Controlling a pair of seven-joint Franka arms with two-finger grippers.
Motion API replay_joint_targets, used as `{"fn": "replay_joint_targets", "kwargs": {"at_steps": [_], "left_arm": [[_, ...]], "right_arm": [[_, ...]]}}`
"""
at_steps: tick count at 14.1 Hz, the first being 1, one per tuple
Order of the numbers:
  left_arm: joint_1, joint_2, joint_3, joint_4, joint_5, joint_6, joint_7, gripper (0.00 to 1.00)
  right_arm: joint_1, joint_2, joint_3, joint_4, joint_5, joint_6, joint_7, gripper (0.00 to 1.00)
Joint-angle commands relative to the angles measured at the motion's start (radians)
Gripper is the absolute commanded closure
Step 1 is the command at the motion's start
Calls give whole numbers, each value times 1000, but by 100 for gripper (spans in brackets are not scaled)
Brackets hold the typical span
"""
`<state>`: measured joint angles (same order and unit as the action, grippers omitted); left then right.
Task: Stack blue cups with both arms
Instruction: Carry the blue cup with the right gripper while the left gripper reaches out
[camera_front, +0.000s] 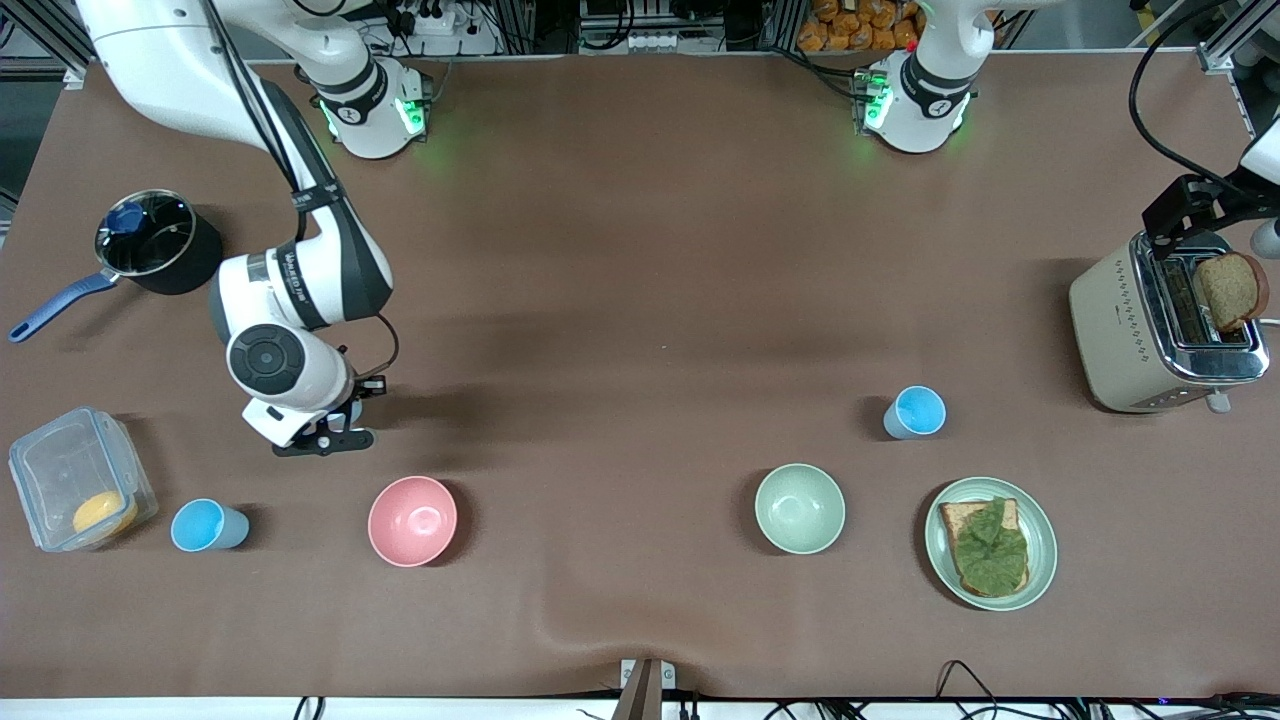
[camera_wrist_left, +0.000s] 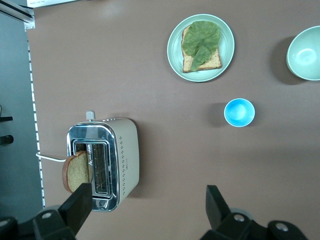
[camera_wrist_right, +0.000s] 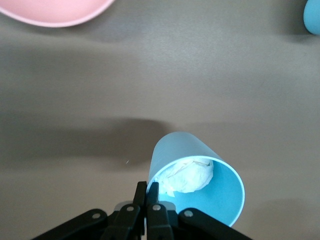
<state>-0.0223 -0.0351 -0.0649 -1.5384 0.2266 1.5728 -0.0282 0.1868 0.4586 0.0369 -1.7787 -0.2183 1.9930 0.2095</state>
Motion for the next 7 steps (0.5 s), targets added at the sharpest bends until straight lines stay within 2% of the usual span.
{"fn": "replay_joint_targets", "kwargs": {"at_steps": [1, 3, 5, 7], "left_arm": [[-1, -9, -12, 14, 19, -10, -18, 0], [-2, -2, -19, 14, 11, -10, -19, 0], [-5, 20, -19, 14, 10, -8, -19, 0], [1, 55, -18, 14, 10, -8, -16, 0]], "right_arm": [[57, 0, -2, 97, 25, -141, 27, 100], [118, -1, -3, 139, 127, -187, 40, 100], [172, 3, -3, 140, 247, -181, 153, 100], [282, 28, -5, 148, 286, -146, 294, 100]]}}
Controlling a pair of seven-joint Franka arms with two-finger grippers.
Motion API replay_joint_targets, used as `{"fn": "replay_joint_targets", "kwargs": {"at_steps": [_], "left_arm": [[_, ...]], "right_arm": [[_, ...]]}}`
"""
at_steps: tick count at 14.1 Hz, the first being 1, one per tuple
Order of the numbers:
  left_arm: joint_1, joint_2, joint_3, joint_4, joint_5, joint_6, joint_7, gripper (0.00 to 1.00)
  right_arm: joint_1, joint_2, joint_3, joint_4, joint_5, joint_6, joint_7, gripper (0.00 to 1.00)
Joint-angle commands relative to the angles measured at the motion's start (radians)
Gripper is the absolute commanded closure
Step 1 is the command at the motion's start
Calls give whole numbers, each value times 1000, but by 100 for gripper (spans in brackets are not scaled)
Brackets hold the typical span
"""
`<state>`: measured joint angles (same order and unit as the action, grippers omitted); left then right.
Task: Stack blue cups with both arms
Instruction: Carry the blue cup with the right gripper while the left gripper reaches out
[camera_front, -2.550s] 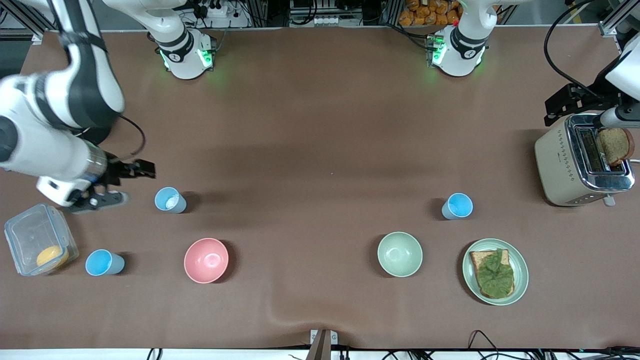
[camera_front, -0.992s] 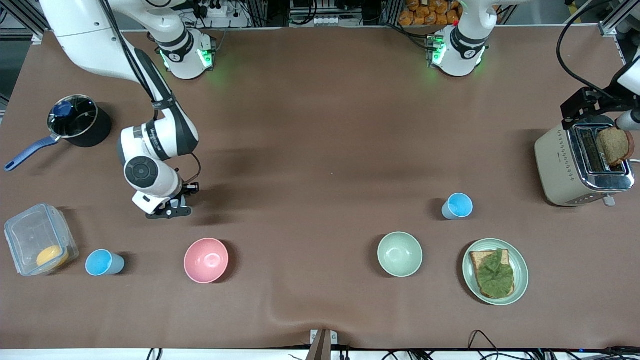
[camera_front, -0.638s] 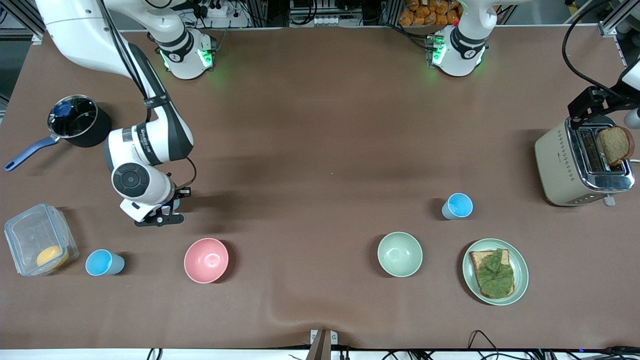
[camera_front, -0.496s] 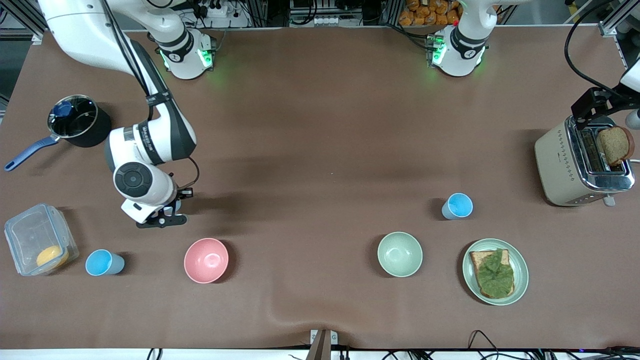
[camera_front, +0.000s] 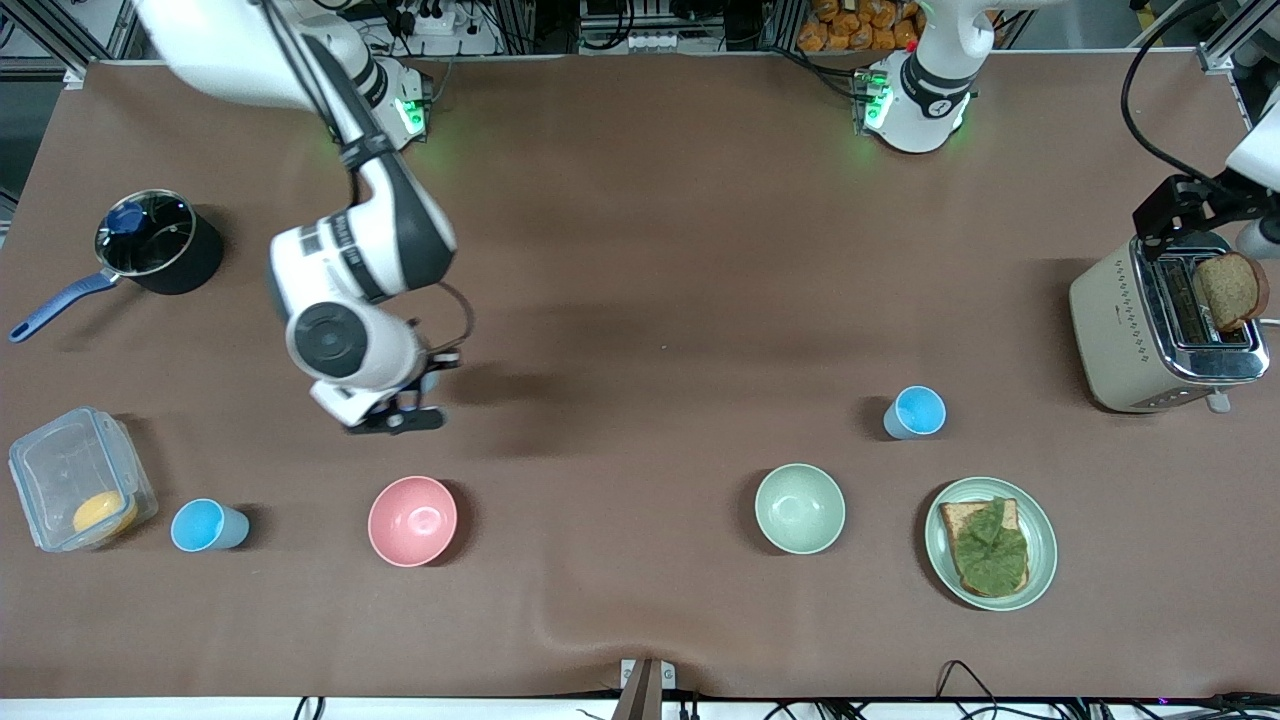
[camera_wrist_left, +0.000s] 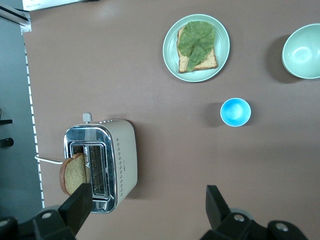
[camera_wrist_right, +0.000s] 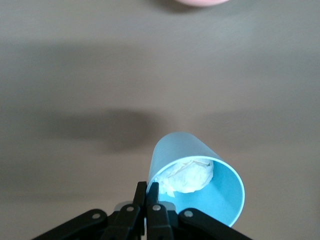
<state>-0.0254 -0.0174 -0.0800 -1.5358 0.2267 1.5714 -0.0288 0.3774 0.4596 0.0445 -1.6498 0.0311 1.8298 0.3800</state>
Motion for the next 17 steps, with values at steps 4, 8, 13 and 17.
{"fn": "replay_joint_targets", "kwargs": {"at_steps": [4, 8, 13, 17], "left_arm": [[5, 109, -4, 10, -42, -7, -16, 0], [12, 171, 2, -9, -239, 39, -19, 0], [88, 238, 0, -73, -242, 121, 7, 0], [85, 211, -6, -284, -248, 327, 1, 0]], "right_arm": [[210, 117, -11, 108, 105, 104, 400, 100], [276, 198, -11, 145, 191, 268, 536, 100], [316, 223, -12, 142, 187, 276, 542, 100], [317, 234, -12, 142, 178, 276, 540, 98]]}}
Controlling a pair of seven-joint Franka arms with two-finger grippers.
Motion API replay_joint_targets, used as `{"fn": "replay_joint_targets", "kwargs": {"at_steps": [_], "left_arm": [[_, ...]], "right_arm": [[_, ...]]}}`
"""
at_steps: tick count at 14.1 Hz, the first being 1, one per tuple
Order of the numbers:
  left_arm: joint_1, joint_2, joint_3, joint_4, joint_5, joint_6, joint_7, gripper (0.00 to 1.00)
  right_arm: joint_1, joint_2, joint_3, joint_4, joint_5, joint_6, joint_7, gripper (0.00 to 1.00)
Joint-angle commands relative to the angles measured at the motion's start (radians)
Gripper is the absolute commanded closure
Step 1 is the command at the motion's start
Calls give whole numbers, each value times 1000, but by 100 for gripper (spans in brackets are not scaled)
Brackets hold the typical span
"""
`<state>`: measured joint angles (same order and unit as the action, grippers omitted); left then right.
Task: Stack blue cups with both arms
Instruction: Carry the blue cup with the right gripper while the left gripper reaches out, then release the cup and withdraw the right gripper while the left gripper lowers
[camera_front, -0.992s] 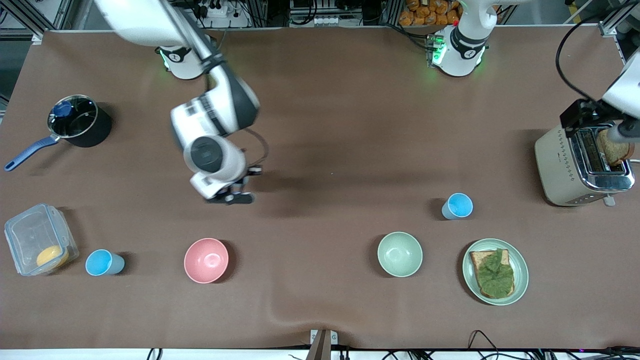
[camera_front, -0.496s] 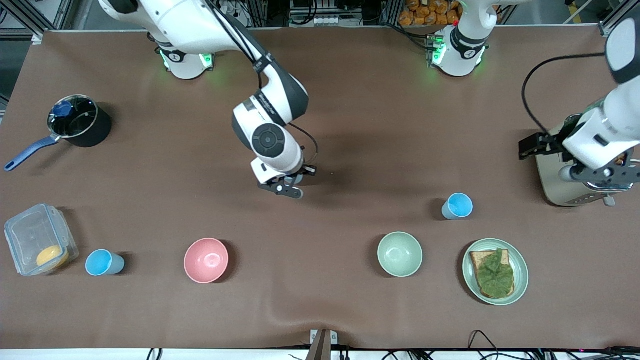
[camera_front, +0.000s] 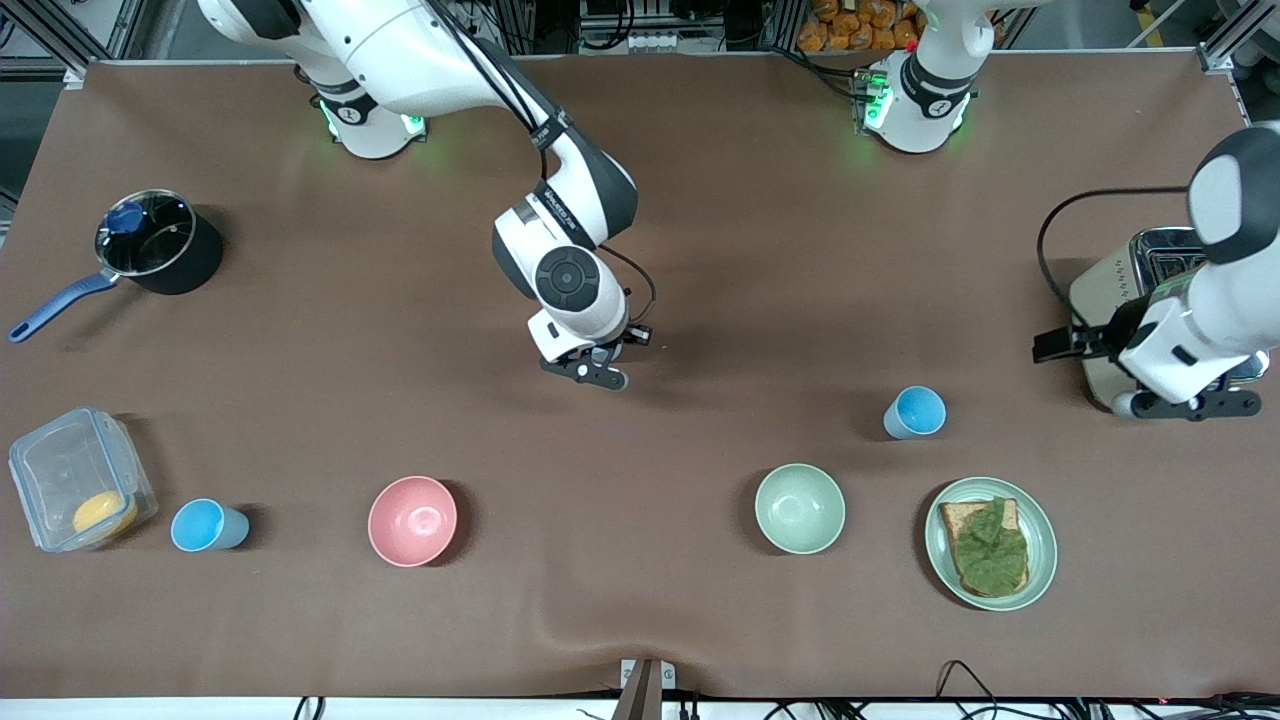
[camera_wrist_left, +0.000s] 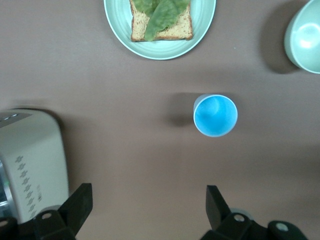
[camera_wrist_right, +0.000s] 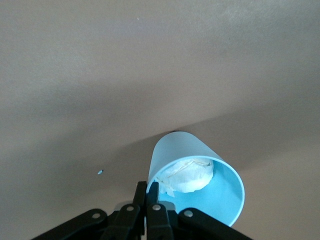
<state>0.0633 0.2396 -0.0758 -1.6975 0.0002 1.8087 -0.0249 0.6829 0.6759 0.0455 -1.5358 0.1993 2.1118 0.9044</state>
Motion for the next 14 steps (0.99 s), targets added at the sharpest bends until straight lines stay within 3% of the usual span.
{"fn": "replay_joint_targets", "kwargs": {"at_steps": [1, 2, 6, 10, 14], "left_arm": [[-4, -61, -18, -192, -22, 151, -3, 0], [-2, -71, -34, -256, -22, 231, -4, 0], [-4, -51, -65, -427, -22, 478, -20, 0], [-8, 23, -65, -433, -19, 561, -18, 0], [-10, 90, -65, -361, -14, 570, -18, 0]], "right_arm": [[12, 17, -13, 29, 9, -6, 18, 7], [18, 8, -15, 29, 3, -9, 13, 0], [-31, -79, -29, 49, -9, -91, -2, 0], [-138, -183, -29, 75, -148, -243, -183, 0], [-328, -286, -29, 75, -153, -420, -502, 0]]}}
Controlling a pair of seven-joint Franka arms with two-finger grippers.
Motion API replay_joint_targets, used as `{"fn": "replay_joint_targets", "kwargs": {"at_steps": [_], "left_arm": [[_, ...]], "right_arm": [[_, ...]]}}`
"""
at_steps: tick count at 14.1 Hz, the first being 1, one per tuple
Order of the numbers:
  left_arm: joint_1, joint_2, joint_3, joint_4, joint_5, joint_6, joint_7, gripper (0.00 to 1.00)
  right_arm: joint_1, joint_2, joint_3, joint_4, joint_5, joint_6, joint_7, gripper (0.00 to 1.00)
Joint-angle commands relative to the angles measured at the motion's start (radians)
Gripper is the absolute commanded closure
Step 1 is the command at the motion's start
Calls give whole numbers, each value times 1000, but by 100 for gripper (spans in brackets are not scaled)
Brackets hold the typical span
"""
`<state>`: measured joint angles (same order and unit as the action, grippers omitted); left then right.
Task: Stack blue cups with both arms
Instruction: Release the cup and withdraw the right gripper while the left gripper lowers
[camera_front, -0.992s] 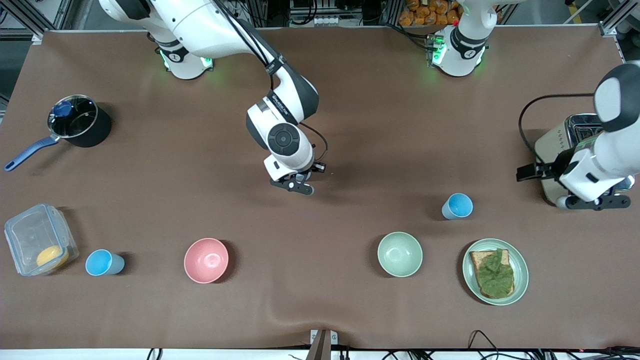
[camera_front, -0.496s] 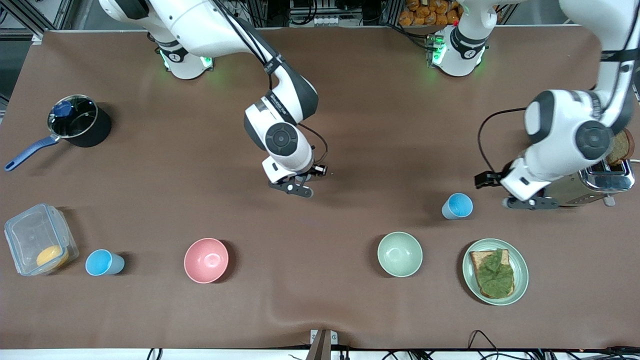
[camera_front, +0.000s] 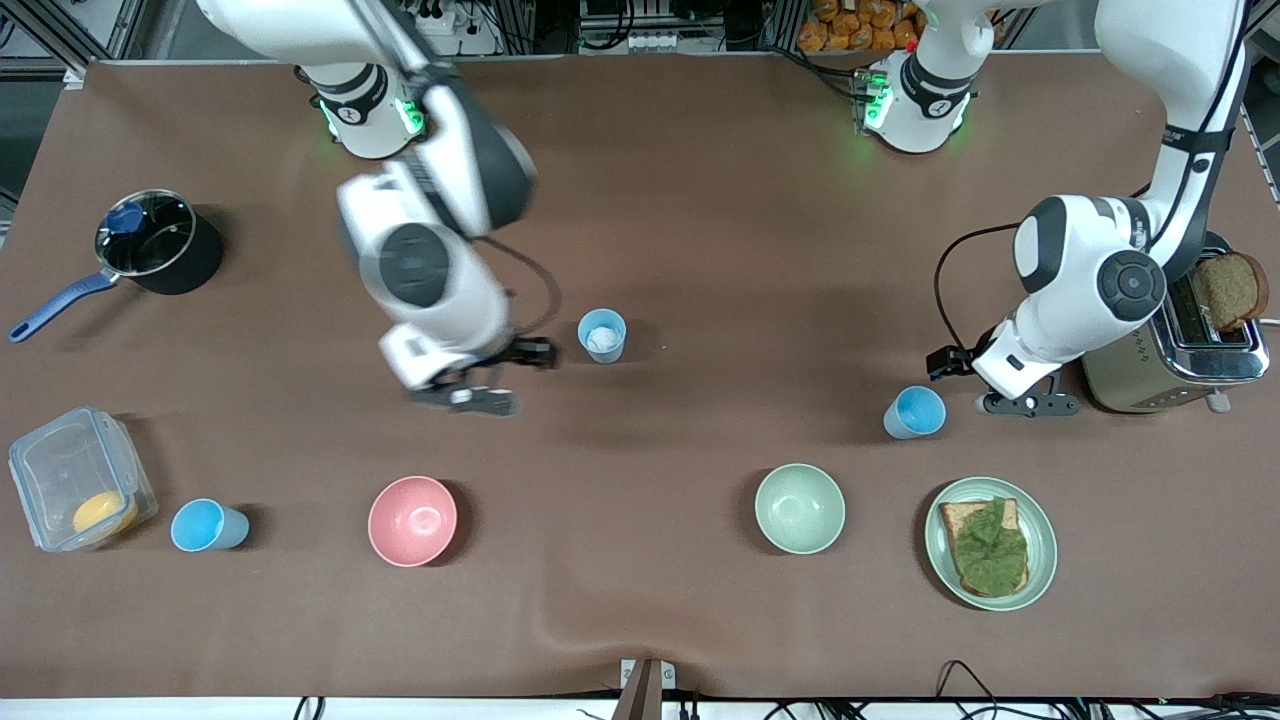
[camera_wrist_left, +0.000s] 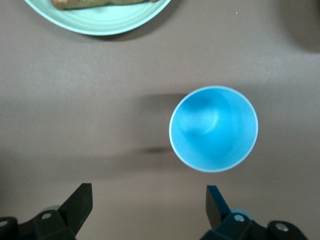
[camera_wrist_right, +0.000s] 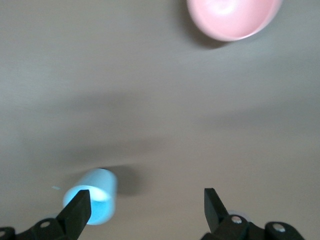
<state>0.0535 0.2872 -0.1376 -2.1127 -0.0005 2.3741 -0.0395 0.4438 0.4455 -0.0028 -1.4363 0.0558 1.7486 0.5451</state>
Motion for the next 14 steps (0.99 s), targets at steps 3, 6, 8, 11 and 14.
{"fn": "replay_joint_targets", "kwargs": {"at_steps": [3, 6, 8, 11, 14], "left_arm": [[-11, 93, -3, 80, -9, 7, -3, 0], [-12, 164, -3, 143, -9, 5, -2, 0], [-21, 187, -3, 161, -9, 7, -3, 0], [-23, 214, -3, 192, -9, 7, -5, 0], [-27, 224, -5, 203, -15, 7, -74, 100]], "right_arm": [[-222, -94, 20, -33, -10, -98, -409, 0], [-353, -90, 20, -33, -10, -71, -588, 0], [-393, -87, 20, -45, -10, -20, -619, 0], [-451, -99, 20, -27, -2, -20, -623, 0], [-496, -107, 21, 89, 4, -147, -623, 0]]}}
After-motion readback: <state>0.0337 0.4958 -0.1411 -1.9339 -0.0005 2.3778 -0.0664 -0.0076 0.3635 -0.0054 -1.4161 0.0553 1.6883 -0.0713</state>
